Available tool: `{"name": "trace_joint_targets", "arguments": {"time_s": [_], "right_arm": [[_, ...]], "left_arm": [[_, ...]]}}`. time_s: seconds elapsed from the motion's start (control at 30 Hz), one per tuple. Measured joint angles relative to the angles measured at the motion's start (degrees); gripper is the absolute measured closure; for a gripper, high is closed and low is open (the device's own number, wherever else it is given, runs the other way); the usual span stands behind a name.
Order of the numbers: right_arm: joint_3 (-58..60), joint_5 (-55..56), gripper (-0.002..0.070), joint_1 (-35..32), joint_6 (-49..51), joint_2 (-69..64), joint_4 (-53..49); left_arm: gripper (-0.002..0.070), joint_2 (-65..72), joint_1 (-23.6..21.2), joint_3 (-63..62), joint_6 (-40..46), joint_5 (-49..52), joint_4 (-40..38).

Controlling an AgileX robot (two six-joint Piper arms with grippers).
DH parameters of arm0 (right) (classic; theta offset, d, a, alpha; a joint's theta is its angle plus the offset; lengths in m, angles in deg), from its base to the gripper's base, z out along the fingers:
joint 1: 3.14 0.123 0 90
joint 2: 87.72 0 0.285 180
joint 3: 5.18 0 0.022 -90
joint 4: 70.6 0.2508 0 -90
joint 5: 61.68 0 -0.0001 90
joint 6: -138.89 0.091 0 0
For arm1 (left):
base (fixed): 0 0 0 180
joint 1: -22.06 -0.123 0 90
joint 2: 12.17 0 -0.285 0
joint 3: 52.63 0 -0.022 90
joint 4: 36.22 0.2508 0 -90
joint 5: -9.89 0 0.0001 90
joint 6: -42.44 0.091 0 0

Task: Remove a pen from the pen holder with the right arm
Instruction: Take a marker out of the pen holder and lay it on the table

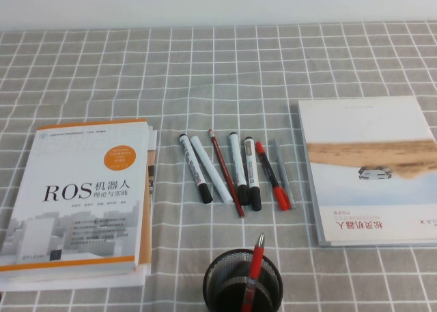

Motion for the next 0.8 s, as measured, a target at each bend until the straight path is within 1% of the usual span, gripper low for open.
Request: {"name": "trace_joint_targets", "arguments": {"time_s": [0.27, 0.33, 0.4, 0.47, 0.57, 0.8], "right_arm": [[18.5, 25.7, 0.0688, -21.9, 0.8, 6.6, -0.7], [22.4, 30.3, 0.0688, -25.9, 0.8, 9.6, -0.2], [24.9, 32.1, 0.0688, -29.0, 0.9, 12.6, 0.0], [25.5, 32.1, 0.0688, -31.1, 1.0, 16.0, 0.0], [25.8, 29.5, 0.0688, -32.3, 1.0, 20.0, 0.2], [25.8, 21.4, 0.0688, -31.0, 1.0, 27.5, 0.2]], "left_arm": [[0.0678, 0.0, 0.0, 0.0, 0.0, 0.0, 0.0], [0.0678, 0.0, 0.0, 0.0, 0.0, 0.0, 0.0], [0.0678, 0.0, 0.0, 0.0, 0.0, 0.0, 0.0], [0.0678, 0.0, 0.0, 0.0, 0.0, 0.0, 0.0], [0.0678, 0.0, 0.0, 0.0, 0.0, 0.0, 0.0], [0.0678, 0.0, 0.0, 0.0, 0.0, 0.0, 0.0]]}}
